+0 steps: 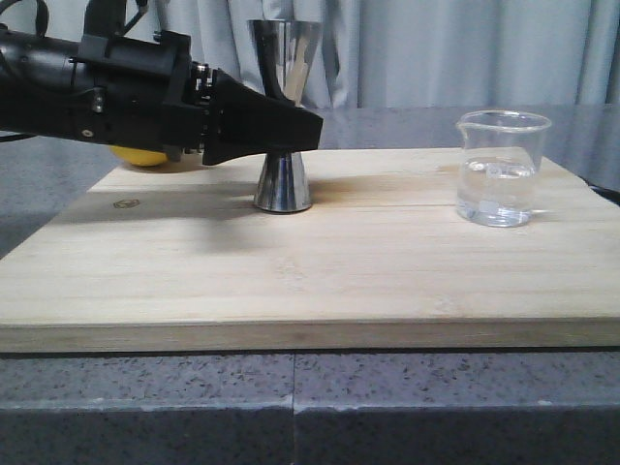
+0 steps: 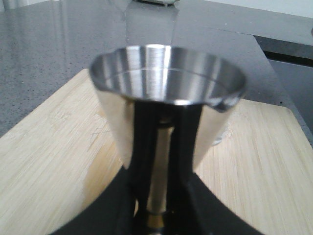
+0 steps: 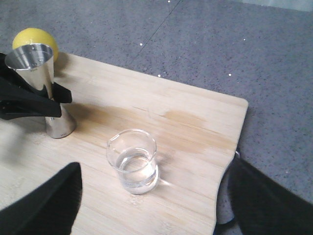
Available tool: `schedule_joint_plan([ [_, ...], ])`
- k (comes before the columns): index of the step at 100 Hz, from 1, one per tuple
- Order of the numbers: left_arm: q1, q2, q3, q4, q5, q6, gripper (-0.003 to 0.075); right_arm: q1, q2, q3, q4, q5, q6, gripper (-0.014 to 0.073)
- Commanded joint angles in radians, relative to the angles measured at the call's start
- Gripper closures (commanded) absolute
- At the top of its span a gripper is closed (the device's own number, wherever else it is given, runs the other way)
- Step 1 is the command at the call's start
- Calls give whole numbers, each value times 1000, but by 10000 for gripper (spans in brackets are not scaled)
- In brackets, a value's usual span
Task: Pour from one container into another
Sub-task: 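Reach the right gripper to the glass beaker and grasp it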
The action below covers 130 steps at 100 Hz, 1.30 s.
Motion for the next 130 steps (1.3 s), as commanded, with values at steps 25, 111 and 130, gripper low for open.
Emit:
schedule_joint_plan([
  [25, -7, -39, -26, -76, 101, 6, 659, -4, 43, -26, 31, -74, -35, 40],
  [111, -7, -39, -26, -76, 101, 6, 659, 251, -5, 194, -420, -530, 446, 40],
  [130, -7, -39, -26, -76, 101, 6, 659, 274, -5, 329, -493, -808, 530, 40],
])
